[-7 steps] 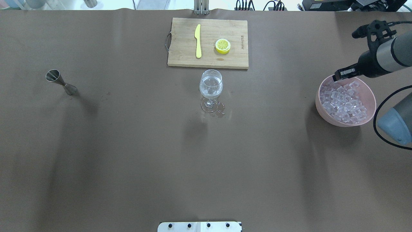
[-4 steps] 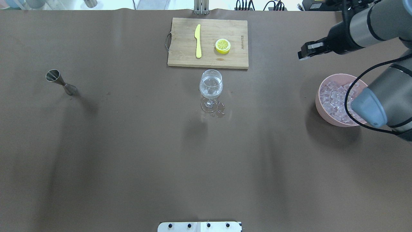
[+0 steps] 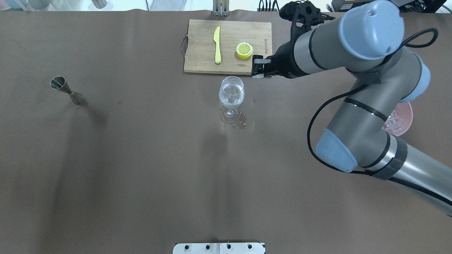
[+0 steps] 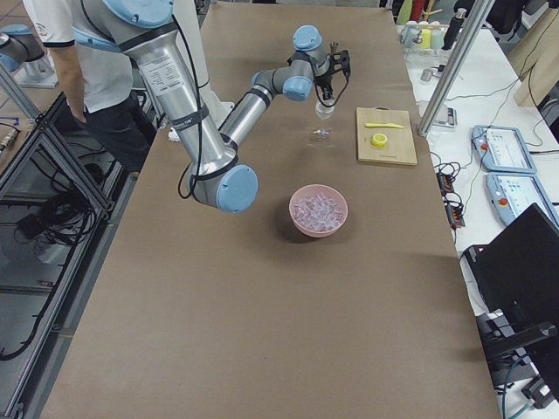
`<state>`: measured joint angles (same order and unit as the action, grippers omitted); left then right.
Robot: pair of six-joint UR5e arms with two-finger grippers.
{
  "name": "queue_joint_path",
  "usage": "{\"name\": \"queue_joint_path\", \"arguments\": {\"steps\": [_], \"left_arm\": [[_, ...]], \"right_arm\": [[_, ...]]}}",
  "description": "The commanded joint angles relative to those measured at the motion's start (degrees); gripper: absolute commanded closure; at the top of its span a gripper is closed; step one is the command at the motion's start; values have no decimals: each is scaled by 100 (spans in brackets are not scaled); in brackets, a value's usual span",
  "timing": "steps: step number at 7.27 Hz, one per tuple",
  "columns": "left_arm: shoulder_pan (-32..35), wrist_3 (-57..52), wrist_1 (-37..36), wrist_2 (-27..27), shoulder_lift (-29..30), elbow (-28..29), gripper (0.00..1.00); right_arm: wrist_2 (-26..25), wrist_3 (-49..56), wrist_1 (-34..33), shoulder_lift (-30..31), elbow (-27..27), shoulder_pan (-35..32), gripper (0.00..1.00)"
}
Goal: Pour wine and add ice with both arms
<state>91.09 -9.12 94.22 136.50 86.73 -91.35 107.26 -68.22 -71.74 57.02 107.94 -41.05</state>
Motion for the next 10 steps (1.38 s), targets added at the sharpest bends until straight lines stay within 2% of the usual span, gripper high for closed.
{"name": "queue_joint_path", "arguments": {"steps": [1, 2, 6, 7, 9, 10], "left_arm": [[-3, -2, 0, 0, -7, 3, 2], [-3, -2, 0, 0, -7, 12, 2], [-3, -11, 0, 0, 2, 12, 2], [-3, -20, 9, 0, 2, 12, 2], [-3, -20, 0, 0, -7, 12, 2], [-3, -29, 9, 0, -7, 12, 2]], "right_arm": [[-486, -297, -503, -522, -175, 387, 100], [-513, -297, -742, -708, -290, 387, 100], [-575, -271, -754, -710, -361, 387, 100], [-601, -279, -754, -710, -370, 387, 95], [-636, -297, -745, -719, -396, 379, 21], [-636, -297, -745, -719, -388, 387, 1]]}}
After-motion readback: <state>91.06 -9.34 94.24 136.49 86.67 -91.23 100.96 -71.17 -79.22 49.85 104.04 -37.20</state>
